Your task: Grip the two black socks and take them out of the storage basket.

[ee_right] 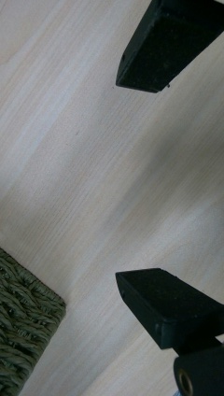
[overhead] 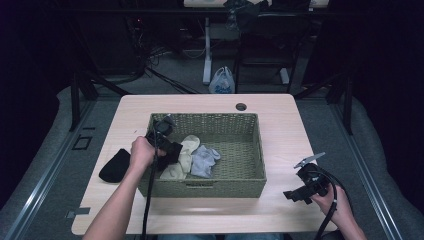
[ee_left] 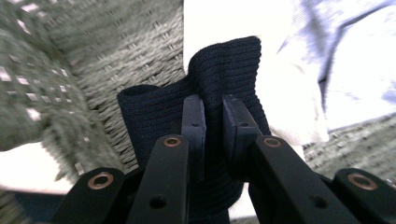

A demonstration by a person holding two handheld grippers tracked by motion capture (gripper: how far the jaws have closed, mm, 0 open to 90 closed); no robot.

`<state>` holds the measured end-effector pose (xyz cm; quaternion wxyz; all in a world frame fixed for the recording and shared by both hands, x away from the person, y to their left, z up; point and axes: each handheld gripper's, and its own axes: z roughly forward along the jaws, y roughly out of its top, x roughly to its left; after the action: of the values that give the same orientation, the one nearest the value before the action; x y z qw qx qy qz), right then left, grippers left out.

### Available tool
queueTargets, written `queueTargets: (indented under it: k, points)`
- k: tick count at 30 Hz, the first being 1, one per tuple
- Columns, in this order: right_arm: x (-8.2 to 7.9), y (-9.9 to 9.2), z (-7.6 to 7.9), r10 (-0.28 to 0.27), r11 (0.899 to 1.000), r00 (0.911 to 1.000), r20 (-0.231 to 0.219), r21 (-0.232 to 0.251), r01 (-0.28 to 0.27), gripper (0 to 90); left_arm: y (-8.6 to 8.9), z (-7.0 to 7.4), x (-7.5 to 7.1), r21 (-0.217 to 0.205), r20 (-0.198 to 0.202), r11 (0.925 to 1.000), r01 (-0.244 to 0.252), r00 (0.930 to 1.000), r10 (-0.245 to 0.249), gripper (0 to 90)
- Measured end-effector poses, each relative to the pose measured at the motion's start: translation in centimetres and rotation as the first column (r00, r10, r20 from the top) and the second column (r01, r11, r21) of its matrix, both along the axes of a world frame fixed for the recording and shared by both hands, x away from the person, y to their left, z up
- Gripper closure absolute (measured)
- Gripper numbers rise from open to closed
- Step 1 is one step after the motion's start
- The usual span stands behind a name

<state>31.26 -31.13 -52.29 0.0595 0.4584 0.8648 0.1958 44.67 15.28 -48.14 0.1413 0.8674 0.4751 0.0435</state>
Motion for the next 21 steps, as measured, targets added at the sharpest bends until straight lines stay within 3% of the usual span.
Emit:
queueTargets:
  k: [1,8,21]
  points:
    - [0.0,0.0,0.0,-0.001,1.000,1.0000,0.000,0.000,0.001,5.9,0.2,0.8,-0.2,-0.018,0.008,0.9998,0.007,0.9999,-0.007,81.3]
    - [0.0,0.0,0.0,0.001,1.000,1.0000,-0.003,-0.002,-0.001,5.9,0.5,2.5,-0.6,-0.065,0.031,0.9976,0.025,0.9992,-0.023,81.3]
    - [-0.1,0.0,-0.1,-0.009,1.000,0.9999,0.003,0.016,0.009,5.9,0.5,7.4,-1.2,-0.104,0.095,0.9911,0.084,0.9927,-0.074,81.3]
